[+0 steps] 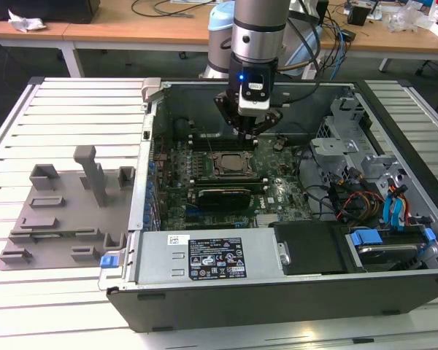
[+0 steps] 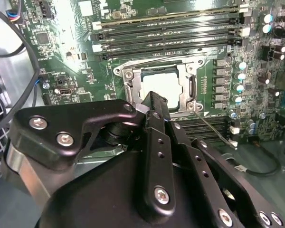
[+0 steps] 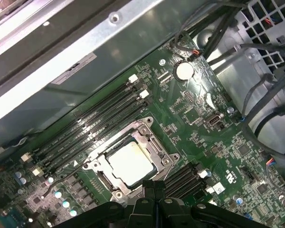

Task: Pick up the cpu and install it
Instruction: 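Install the first cpu locking lever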

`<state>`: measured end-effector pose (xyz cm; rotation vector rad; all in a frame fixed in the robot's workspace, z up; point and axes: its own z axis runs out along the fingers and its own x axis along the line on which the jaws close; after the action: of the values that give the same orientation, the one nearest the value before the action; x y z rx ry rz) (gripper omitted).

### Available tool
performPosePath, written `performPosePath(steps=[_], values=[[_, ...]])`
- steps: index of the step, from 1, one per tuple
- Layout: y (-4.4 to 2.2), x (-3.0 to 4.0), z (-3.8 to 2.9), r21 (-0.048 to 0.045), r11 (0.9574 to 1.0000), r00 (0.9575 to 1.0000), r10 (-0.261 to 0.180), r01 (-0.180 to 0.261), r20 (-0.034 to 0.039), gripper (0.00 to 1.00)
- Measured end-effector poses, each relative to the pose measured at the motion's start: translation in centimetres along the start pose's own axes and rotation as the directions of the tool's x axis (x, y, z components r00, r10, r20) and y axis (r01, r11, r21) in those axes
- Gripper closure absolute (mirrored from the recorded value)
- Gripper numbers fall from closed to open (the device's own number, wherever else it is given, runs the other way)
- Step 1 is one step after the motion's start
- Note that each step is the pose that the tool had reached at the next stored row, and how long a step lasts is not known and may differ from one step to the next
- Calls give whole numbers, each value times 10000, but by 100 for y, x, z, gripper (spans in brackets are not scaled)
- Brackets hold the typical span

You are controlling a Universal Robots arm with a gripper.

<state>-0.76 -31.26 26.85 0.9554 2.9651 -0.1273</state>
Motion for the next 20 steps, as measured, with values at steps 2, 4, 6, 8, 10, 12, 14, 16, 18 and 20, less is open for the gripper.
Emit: performPosePath(steps=[2,4,6,8,10,12,14,16,18,20], values=[[0,0,0,-12,9997,9997,-252,252,19,89],[0,0,0,-19,9992,9992,-403,403,29,89],[0,0,0,-32,9976,9976,-688,689,50,89],[0,0,0,-37,9967,9967,-812,812,60,89],[0,0,0,-45,9950,9950,-998,999,73,89],[0,0,0,-49,9939,9939,-1104,1104,81,89],[0,0,0,-49,9931,9931,-1173,1174,87,89],[0,0,0,-50,9927,9927,-1203,1204,90,89],[0,0,0,-53,9921,9921,-1251,1252,93,89],[0,-1,0,-54,9915,9915,-1297,1298,97,89]])
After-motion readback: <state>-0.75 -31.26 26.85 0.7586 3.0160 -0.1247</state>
